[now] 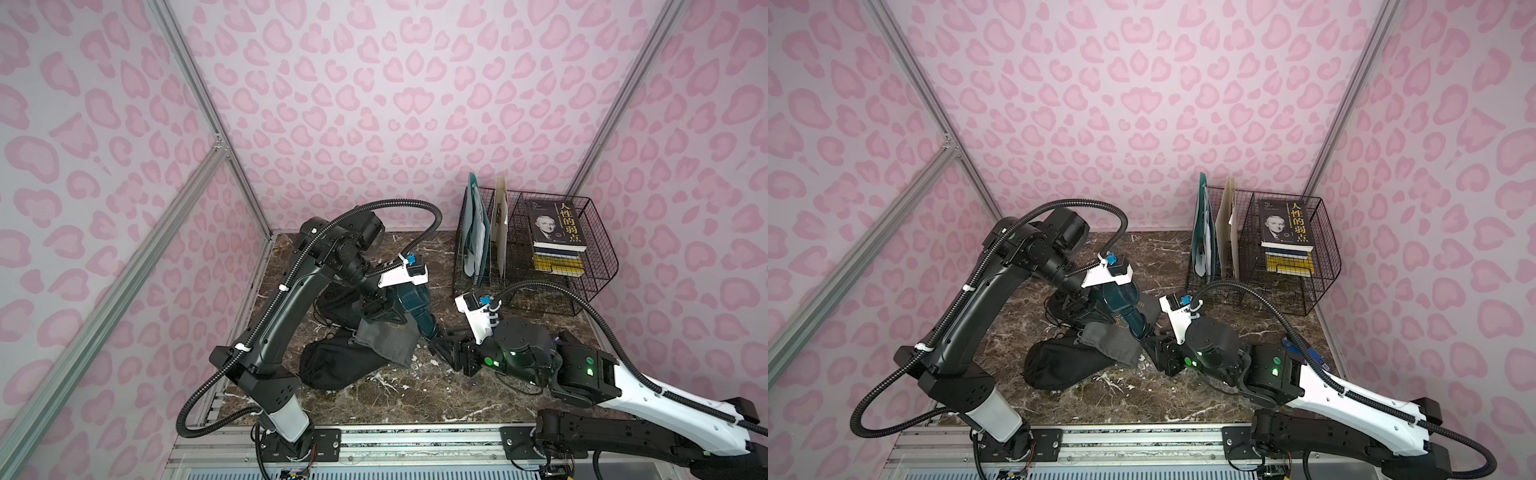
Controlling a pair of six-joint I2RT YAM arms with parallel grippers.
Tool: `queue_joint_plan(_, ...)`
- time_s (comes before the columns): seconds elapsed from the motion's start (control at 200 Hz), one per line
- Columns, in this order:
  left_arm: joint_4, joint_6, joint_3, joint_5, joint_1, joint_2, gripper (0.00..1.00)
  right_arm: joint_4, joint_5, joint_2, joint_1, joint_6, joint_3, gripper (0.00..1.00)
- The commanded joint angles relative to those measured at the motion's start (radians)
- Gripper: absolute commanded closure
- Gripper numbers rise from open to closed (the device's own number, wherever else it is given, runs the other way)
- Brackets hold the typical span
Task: Pack away hair dryers
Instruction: Fold the hair dryer.
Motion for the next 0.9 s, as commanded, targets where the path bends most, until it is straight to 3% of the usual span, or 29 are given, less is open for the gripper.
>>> queue_joint_plan(0.0, -0.222, -0.020, 0.007, 0.089, -0.012, -0.007, 0.98, 0.011, -0.045, 0.018, -0.016, -0.047, -0.003, 0.43)
queue_joint_plan(0.145, -0.223, -0.025, -0.027, 0.119, -0.035, -0.032, 0.98, 0.000, -0.034, 0.012, -0.042, -0.072, 0.011, 0.43)
queue_joint_plan(0.61, -0.224, -0.010, -0.036, 0.165, -0.078, -0.073, 0.98, -0.006, -0.194, -0.011, -0.127, -0.116, -0.014, 0.43)
queue_joint_plan(0.895, -0.223, -0.004, -0.034, 0.212, -0.079, -0.076, 0.98, 0.013, -0.285, -0.009, -0.172, -0.141, -0.047, 0.49)
